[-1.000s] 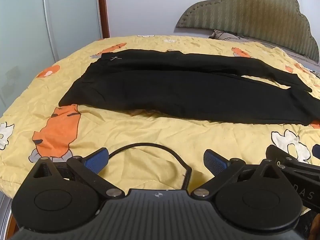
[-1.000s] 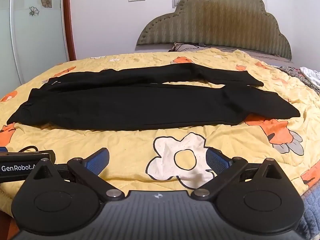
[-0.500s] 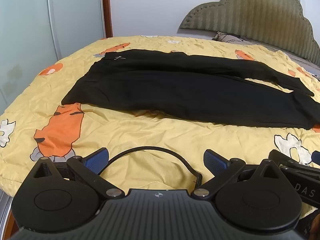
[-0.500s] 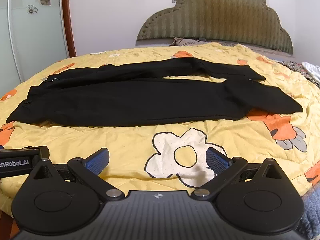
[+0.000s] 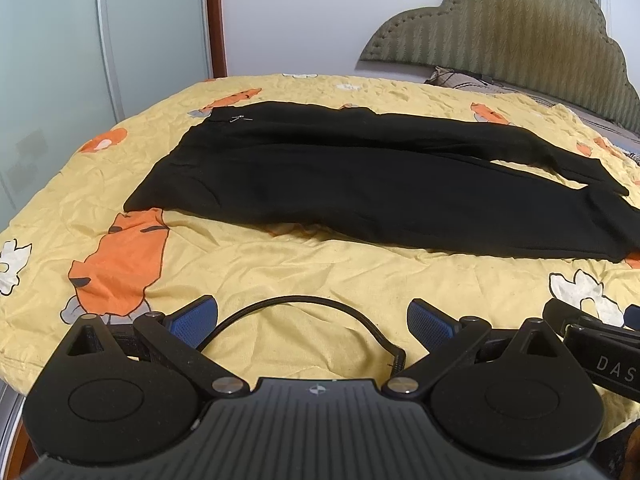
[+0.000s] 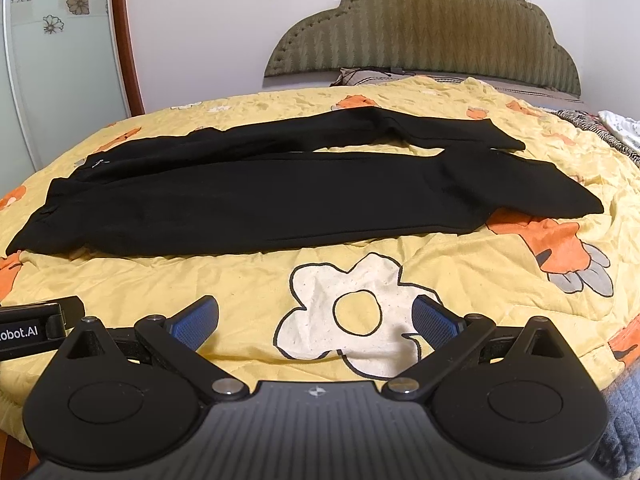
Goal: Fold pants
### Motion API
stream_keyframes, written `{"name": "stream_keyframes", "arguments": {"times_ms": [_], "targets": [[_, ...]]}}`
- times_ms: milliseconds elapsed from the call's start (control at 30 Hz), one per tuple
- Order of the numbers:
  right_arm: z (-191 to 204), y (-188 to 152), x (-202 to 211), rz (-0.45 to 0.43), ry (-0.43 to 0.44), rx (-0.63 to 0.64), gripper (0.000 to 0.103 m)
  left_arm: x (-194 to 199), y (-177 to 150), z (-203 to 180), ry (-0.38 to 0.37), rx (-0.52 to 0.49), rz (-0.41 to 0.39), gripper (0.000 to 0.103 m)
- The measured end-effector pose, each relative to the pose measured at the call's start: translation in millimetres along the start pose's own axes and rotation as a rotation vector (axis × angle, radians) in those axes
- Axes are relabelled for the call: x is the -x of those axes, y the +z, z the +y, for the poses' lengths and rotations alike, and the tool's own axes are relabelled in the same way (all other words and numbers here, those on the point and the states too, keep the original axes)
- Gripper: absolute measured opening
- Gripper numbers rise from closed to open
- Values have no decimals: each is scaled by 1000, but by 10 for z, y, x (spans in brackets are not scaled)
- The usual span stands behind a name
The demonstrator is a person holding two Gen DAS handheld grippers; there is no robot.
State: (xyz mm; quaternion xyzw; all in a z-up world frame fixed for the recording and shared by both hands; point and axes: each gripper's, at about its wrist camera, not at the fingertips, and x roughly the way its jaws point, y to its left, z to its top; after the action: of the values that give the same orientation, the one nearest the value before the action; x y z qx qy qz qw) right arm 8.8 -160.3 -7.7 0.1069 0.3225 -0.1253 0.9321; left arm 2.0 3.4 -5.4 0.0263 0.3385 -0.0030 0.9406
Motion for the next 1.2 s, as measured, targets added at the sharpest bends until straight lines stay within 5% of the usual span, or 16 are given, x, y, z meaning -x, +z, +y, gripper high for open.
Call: {"name": "stream_keyframes", "arguments": {"times_ms": [1200], "targets": [[-17, -2, 4, -3, 20, -15, 103, -3, -16, 27, 23, -4, -1, 103]]}}
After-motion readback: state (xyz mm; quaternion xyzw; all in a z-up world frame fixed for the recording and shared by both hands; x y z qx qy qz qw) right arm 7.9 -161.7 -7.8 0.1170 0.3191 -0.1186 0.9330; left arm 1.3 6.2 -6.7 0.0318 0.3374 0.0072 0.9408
